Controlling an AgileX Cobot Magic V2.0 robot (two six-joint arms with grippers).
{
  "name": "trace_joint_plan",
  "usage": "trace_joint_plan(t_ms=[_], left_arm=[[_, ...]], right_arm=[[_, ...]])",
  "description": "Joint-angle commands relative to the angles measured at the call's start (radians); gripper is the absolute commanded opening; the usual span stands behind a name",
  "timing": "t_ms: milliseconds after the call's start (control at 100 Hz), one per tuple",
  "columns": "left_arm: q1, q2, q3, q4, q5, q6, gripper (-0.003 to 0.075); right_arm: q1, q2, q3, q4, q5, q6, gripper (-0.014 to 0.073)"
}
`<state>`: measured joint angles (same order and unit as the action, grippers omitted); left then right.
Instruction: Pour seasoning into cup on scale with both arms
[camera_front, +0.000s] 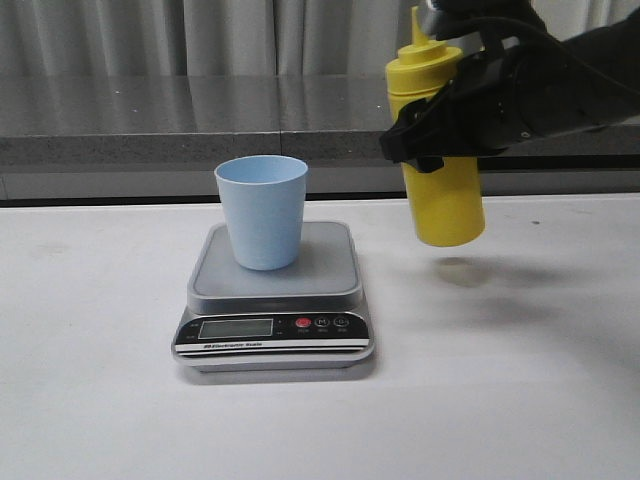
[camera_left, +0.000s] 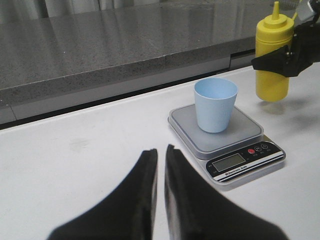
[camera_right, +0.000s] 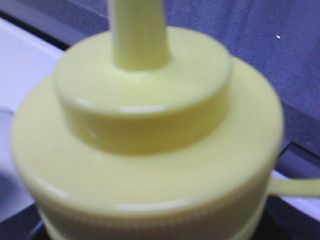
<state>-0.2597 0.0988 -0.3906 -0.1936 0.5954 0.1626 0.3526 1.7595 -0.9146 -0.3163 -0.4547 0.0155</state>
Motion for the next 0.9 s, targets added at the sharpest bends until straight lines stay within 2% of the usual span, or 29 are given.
trace_joint_plan(t_ms=[0, 350, 630, 890], left_arm=[[0.002, 0.010, -0.026, -0.009, -0.085, -0.011, 0.0038], [0.002, 0.010, -0.026, -0.009, -0.085, -0.011, 0.0038], [0.002, 0.010, -0.026, -0.009, -0.085, -0.011, 0.0038], [0.002, 0.010, -0.026, -0.009, -0.085, -0.011, 0.0038]], right_arm=[[0.013, -0.052, -0.085, -0.116, 0.057, -0.060, -0.0008], [0.091, -0.052, -0.256, -0.506, 0.473, -0.059, -0.0008], [0.177, -0.028, -0.268, -0.794, 0.636, -0.059, -0.0008], [0.242, -0.016, -0.277, -0.993, 0.752, -0.045, -0.0008]])
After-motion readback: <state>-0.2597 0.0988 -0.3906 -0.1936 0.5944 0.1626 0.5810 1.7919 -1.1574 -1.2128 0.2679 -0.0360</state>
